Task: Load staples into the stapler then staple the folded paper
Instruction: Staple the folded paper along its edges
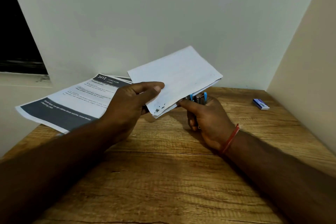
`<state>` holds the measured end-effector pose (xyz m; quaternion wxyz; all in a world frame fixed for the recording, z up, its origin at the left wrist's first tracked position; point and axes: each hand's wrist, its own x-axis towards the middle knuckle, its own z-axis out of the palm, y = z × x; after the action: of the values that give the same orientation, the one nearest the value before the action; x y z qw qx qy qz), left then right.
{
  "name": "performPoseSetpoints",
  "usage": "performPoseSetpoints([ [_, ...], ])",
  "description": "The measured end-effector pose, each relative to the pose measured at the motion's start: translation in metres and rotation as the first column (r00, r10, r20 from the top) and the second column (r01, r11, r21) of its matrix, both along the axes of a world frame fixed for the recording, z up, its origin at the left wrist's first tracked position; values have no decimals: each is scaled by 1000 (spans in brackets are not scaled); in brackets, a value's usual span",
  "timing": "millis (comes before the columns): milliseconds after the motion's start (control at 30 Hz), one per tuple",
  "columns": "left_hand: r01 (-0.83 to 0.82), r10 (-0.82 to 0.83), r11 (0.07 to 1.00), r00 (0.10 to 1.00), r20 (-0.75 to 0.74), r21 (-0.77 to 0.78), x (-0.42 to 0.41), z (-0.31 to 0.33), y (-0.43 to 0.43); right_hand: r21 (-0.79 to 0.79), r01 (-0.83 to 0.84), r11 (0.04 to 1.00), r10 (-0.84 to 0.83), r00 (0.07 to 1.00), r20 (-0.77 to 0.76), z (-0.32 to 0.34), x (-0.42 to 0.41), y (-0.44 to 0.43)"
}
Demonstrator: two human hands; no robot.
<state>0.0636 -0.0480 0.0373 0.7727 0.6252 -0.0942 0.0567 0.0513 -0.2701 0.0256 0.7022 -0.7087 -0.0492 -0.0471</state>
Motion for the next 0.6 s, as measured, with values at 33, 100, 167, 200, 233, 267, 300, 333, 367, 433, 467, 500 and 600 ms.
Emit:
performPoseSetpoints([
  [33,-27,26,998,999,23,50,1,-1,2,-21,0,1000,0,1000,-18,1,0,0],
  [100,-61,56,994,997,53,90,3,-1,6,-32,-42,999,40,997,-70,4,0,0],
  [167,-81,74,992,994,78,96,3,1,8,14,-128,992,129,983,-134,8,0,1],
  [200,-86,78,992,993,89,93,4,2,10,63,-177,982,185,969,-161,8,1,2],
  [233,-88,80,992,992,97,89,4,2,11,103,-213,972,229,957,-180,7,2,2],
  [267,-88,79,992,991,104,86,4,2,12,124,-234,964,254,948,-190,7,3,1],
  [300,-87,77,992,991,112,87,4,3,13,124,-250,960,270,943,-192,6,2,2],
  [333,-85,73,992,990,124,97,5,3,13,120,-260,958,279,942,-189,5,0,2],
  [367,-81,66,990,988,137,112,5,3,14,120,-269,956,287,940,-183,3,-1,4],
  [433,-76,50,986,985,166,151,4,2,12,146,-293,945,314,937,-155,1,-4,8],
  [467,-73,44,984,984,174,164,3,1,12,166,-299,940,322,938,-131,-1,-4,11],
  [500,-66,35,983,984,177,170,2,1,11,187,-296,936,320,941,-109,-2,-3,13],
  [600,-88,43,973,978,205,214,7,-2,11,279,-276,920,306,949,-69,-3,0,13],
])
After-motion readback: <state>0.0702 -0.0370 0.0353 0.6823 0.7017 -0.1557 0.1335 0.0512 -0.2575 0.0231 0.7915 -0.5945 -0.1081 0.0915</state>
